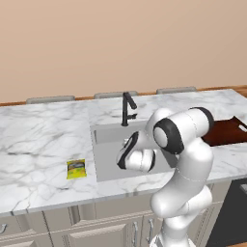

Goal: Pick up all produce items and place them in the sink. Turn on the sink faucet to wash them. Then turn the sink off and put them in the tray.

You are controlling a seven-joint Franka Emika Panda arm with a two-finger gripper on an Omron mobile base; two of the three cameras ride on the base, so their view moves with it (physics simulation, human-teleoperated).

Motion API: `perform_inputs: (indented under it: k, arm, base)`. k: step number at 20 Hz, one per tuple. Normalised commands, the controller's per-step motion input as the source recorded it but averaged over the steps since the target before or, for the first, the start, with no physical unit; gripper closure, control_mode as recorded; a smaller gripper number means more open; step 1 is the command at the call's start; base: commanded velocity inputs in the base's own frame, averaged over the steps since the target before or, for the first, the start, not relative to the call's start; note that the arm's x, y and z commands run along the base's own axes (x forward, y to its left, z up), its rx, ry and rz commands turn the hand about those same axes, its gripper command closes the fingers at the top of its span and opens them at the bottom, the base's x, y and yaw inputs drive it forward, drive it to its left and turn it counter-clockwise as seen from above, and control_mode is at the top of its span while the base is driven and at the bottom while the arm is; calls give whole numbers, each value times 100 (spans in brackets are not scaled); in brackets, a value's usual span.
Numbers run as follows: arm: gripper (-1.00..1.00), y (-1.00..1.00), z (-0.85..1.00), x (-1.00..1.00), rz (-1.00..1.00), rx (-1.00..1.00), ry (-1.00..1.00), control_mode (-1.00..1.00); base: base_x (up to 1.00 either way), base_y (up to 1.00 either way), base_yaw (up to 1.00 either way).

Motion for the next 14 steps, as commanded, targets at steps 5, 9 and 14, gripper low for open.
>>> perform_inputs:
  k: [5, 9, 14]
  arm:
    - [-100, 29, 16, 45, -6, 3, 25, -100]
    - [-100, 42, 3, 40, -7, 0, 18, -100]
    - [-100, 41, 3, 40, -6, 0, 17, -100]
  base:
    - [0, 0, 0]
    - [0, 0, 0]
    - [0, 0, 0]
